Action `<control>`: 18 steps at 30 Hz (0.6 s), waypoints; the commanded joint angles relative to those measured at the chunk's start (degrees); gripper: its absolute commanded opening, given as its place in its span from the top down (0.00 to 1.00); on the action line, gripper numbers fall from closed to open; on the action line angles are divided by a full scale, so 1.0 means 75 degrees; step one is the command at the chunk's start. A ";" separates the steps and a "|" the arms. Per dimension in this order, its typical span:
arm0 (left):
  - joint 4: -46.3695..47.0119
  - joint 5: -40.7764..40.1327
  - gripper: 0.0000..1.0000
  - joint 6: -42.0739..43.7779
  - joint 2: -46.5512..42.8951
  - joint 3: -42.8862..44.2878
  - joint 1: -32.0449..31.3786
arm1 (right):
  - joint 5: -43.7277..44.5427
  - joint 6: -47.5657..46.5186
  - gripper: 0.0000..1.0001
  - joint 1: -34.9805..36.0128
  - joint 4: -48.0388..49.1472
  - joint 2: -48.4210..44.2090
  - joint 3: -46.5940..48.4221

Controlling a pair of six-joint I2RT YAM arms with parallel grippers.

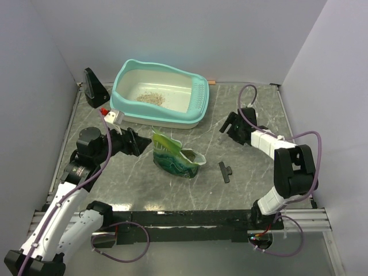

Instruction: Fill the litter box with clean litter

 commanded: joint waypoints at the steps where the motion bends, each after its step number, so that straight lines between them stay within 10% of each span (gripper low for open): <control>1: 0.0301 0.0056 0.21 -0.0106 -0.0057 0.0012 -0.0029 | -0.0778 0.0443 0.13 -0.0162 0.1445 0.0383 -0.0190; 18: 0.0243 0.0173 0.20 -0.0059 -0.0057 0.0059 -0.0017 | -0.0391 0.0244 0.23 -0.0209 0.0496 0.1650 0.0829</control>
